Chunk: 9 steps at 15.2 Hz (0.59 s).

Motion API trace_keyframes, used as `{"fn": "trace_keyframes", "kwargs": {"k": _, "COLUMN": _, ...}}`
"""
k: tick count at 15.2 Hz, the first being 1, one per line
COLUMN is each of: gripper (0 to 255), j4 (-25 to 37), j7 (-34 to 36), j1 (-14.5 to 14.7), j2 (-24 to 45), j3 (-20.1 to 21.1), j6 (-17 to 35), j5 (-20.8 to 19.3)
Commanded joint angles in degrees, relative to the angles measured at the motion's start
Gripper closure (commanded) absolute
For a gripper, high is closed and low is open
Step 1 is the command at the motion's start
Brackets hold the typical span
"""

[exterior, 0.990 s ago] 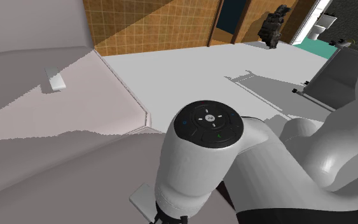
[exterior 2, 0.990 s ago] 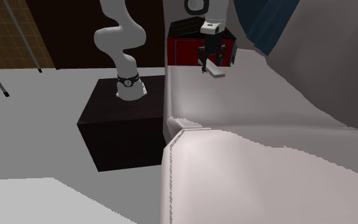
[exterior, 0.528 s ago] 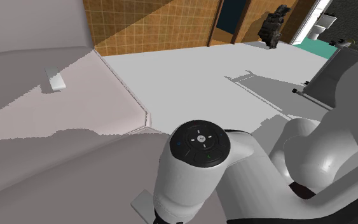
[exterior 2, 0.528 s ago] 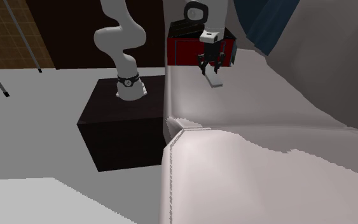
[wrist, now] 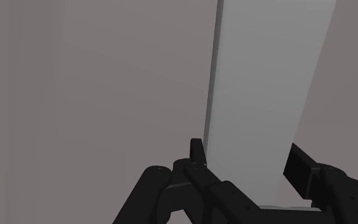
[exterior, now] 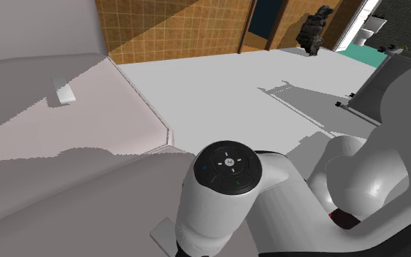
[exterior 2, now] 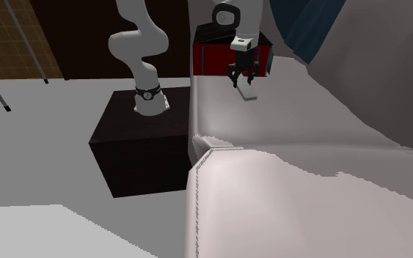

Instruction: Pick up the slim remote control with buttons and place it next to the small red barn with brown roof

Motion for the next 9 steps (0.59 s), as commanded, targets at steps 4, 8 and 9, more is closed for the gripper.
{"fn": "trace_keyframes", "kwargs": {"k": 4, "gripper": 0, "j4": -0.1, "j7": 0.0, "j1": 0.0, "j2": 0.2, "j3": 0.1, "j6": 0.0, "j5": -0.1}}
{"fn": "trace_keyframes", "kwargs": {"k": 8, "gripper": 0, "j4": 1.6, "j7": -1.7, "j1": 0.9, "j2": -3.3, "j3": -1.7, "j6": -4.7, "j5": 2.0}}
{"fn": "trace_keyframes", "kwargs": {"k": 9, "gripper": 0, "j4": 2.6, "j7": -2.3, "j1": 1.3, "j2": -4.7, "j3": -2.6, "j6": -6.9, "j5": 2.6}}
